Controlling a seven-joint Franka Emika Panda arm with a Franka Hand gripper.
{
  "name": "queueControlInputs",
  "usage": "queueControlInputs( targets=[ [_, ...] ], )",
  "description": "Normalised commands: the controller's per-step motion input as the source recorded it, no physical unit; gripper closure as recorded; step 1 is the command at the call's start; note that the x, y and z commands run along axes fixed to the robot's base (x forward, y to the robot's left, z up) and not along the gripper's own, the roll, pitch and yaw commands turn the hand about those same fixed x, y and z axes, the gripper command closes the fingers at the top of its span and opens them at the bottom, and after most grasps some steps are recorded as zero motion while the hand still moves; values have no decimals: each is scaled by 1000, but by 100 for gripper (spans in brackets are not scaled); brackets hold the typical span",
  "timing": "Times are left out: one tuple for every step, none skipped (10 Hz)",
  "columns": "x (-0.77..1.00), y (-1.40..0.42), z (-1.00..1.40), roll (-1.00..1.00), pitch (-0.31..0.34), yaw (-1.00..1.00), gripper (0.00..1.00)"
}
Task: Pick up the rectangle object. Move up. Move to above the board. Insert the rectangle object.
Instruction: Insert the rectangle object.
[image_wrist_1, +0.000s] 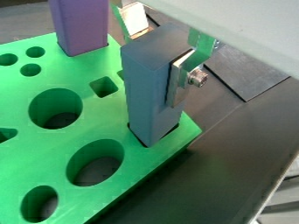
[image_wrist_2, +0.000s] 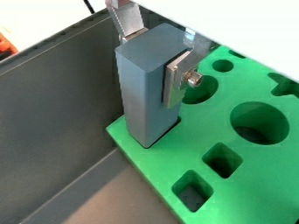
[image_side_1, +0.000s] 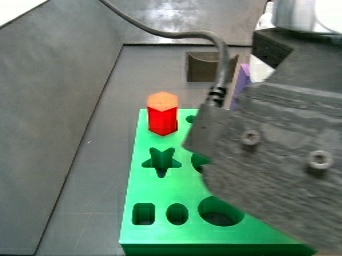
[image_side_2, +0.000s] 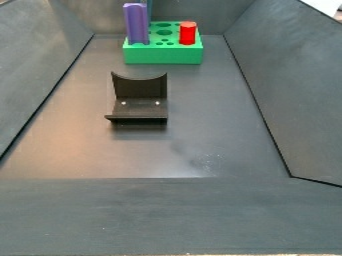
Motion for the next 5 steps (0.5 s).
queueControlInputs(
  targets=[
    [-157, 0, -46, 43, 0, -74, 100],
    [-126, 0, -123, 97, 0, -63, 100],
    [-40, -103, -197, 180, 26, -54, 100],
    [-20, -171, -269, 274, 69, -51, 100],
    [0, -249, -326, 409, 131, -34, 100]
  ],
)
